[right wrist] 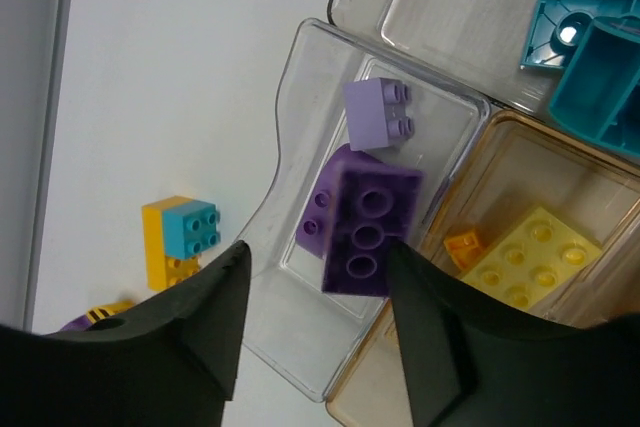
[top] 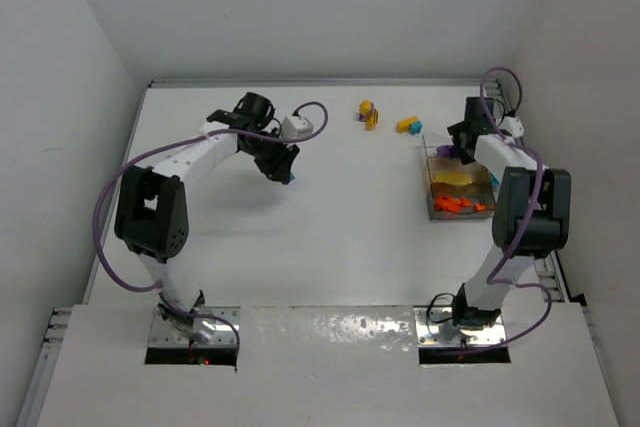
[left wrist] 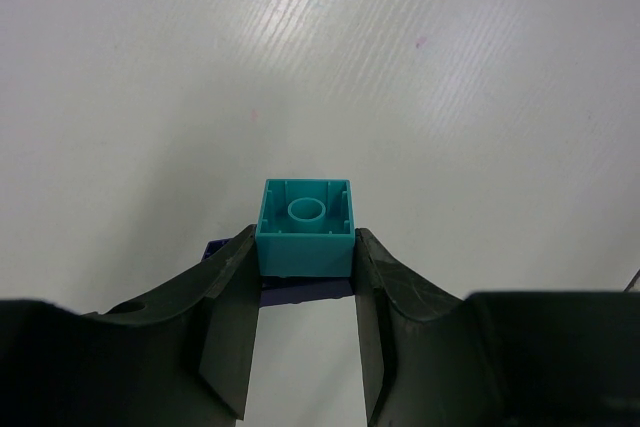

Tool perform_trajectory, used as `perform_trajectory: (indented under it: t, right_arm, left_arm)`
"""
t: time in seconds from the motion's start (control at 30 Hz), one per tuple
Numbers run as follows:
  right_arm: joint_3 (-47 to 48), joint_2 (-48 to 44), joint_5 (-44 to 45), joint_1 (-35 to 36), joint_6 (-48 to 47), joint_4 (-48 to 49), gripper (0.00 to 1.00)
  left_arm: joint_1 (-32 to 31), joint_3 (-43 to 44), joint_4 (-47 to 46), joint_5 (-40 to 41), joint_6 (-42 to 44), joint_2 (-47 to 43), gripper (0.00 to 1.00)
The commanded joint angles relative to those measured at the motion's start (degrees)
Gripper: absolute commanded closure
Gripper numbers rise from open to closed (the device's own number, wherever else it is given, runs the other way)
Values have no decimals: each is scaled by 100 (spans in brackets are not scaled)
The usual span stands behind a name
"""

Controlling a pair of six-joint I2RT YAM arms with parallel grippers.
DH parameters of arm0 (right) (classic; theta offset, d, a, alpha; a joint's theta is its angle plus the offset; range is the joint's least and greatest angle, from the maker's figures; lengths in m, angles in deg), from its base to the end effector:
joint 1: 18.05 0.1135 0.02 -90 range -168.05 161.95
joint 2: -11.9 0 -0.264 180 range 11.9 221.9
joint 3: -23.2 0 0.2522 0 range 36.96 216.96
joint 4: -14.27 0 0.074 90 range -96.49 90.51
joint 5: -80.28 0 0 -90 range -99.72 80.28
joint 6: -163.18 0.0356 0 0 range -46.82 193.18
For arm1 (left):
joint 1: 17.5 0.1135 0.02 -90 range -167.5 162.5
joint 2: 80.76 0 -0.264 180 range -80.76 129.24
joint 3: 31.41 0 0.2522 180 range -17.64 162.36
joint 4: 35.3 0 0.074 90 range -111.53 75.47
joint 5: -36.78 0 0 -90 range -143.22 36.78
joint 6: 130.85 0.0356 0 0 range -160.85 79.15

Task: Sort the legos into containers by color

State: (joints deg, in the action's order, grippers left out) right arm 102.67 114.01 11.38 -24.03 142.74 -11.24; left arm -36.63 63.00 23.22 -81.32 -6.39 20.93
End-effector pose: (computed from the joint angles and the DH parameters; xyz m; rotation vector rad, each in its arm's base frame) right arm 0.3763 -0.0523 0.1947 1.5619 1.7442 0.1007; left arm 0.3411 -0.1361 0.2439 1.2992 2.2625 -0.5717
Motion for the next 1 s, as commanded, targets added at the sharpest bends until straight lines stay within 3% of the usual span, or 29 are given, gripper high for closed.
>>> perform_trajectory:
  t: [0.0,0.1,0.27,0.43,0.5,0.53,0.57,0.63,0.77,0.9,0.97]
  right_arm:
    - [214,-252,-88,-17,-346,261,42]
    - [231,-393,-229,-17,-785,375,36]
    - [-101,-989,-721,219,-1934,900,38]
    - [-1437,-1896,-921,1981,-3377,2825,35]
    - [-1971,-1879,-1326,2467,-3091,3839,34]
    - [-2227,-1809,-1606,2600,-2445,4334,35]
    - [-2638,-1712,-1644,2732,-2195,5453,35]
    - [-2783,-1345,-1523,3198,-1912,6191,35]
    - [-2380,-798,-1390,3822,-1894,6754,29]
    - [-2116,-323,-1355,4227,-1533,7187,6]
    - [-1906,-139,-1302,4367,-1586,7073,6]
  left_arm:
    - [24,311,-116,-117,-193,-229,100]
    - [24,435,-160,-117,-404,-202,100]
    - [24,645,-536,-12,-1456,-88,100]
    - [24,988,-775,190,-2809,263,100]
    - [33,1278,-705,313,-3189,499,100]
    - [24,1409,-713,427,-3609,562,100]
    - [24,1445,-748,463,-3795,641,100]
    - [24,1463,-914,515,-4338,685,100]
    - [24,1639,-1100,551,-5079,870,100]
    - [24,1762,-1249,937,-5597,940,100]
    - [24,1762,-1381,990,-5739,967,100]
